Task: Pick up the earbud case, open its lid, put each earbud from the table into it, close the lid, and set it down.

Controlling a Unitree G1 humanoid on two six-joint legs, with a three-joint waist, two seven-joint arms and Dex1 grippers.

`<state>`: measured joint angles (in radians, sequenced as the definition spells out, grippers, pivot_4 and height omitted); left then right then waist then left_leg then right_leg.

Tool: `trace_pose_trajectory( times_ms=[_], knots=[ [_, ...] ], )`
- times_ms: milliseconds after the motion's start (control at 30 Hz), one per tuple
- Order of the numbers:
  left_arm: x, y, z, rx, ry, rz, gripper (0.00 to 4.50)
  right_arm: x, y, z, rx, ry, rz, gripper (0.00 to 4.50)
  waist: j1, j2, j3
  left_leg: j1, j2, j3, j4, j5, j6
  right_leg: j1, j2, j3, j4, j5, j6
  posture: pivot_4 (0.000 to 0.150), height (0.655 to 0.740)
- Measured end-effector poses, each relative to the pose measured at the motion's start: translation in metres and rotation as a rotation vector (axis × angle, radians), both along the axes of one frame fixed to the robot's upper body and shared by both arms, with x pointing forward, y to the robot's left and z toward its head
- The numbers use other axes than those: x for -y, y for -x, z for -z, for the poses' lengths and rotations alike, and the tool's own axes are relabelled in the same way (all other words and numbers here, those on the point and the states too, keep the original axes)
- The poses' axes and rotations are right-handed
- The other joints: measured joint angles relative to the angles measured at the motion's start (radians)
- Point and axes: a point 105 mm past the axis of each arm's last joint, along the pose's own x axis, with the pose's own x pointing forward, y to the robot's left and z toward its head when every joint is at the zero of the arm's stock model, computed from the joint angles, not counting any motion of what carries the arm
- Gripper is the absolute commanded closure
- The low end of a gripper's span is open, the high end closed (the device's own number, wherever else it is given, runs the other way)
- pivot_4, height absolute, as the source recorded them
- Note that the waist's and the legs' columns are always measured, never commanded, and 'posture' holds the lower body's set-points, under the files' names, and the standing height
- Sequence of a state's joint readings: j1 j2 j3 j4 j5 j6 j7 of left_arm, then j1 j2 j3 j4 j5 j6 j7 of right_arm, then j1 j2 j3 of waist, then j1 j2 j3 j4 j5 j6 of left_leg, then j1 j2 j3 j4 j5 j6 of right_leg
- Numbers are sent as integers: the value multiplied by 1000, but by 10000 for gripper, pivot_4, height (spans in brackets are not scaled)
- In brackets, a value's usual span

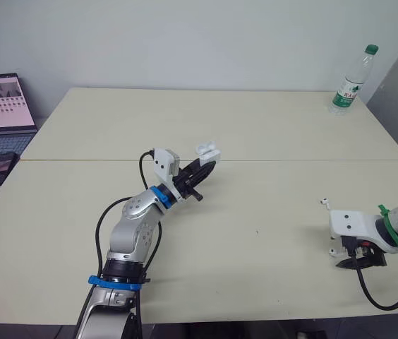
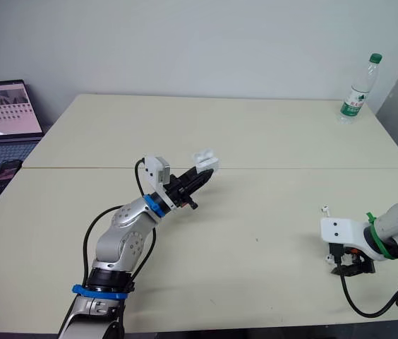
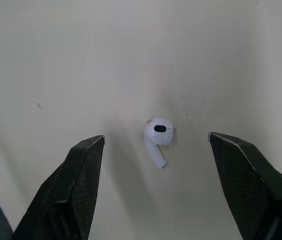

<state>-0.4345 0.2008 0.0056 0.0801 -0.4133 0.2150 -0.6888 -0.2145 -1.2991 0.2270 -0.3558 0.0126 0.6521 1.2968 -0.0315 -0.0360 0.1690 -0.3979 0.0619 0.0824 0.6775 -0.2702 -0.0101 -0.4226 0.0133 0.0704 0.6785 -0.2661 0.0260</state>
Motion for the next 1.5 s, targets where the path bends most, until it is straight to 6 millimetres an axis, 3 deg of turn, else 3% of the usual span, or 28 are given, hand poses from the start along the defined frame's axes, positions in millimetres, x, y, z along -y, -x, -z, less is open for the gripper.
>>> trace_pose_trajectory(
  times_ms=[233,800,900,1133,1400,1500],
  knots=[
    [3,0,0,0,10,3,37621,3,-6,5,37,104,50,9373,0,0,0,0,0,0,0,0,0,0,0,0,0,0,0,1500,7362],
    [7,0,2,-7,24,7,37621,-5,-9,9,34,98,152,9373,1,0,0,0,0,0,0,0,0,0,0,0,0,0,0,1500,7362],
    [8,1,2,-9,25,7,37621,-7,-7,9,32,97,153,14579,1,0,0,0,-1,0,0,0,0,0,0,0,0,0,0,1500,7362],
    [8,1,4,-14,20,6,37621,-13,-4,9,27,83,147,40344,1,0,0,0,-1,0,0,0,0,0,0,0,0,0,0,1500,7362],
    [8,0,6,-19,16,4,37621,-18,-2,9,20,55,144,41189,1,0,0,0,-1,0,0,0,0,0,0,0,0,0,0,1500,7362],
    [8,0,6,-20,18,5,37621,-33,-16,3,107,-36,110,41189,-1,0,0,0,-1,0,1,0,0,0,0,0,1,0,0,1500,7362]
  ],
)
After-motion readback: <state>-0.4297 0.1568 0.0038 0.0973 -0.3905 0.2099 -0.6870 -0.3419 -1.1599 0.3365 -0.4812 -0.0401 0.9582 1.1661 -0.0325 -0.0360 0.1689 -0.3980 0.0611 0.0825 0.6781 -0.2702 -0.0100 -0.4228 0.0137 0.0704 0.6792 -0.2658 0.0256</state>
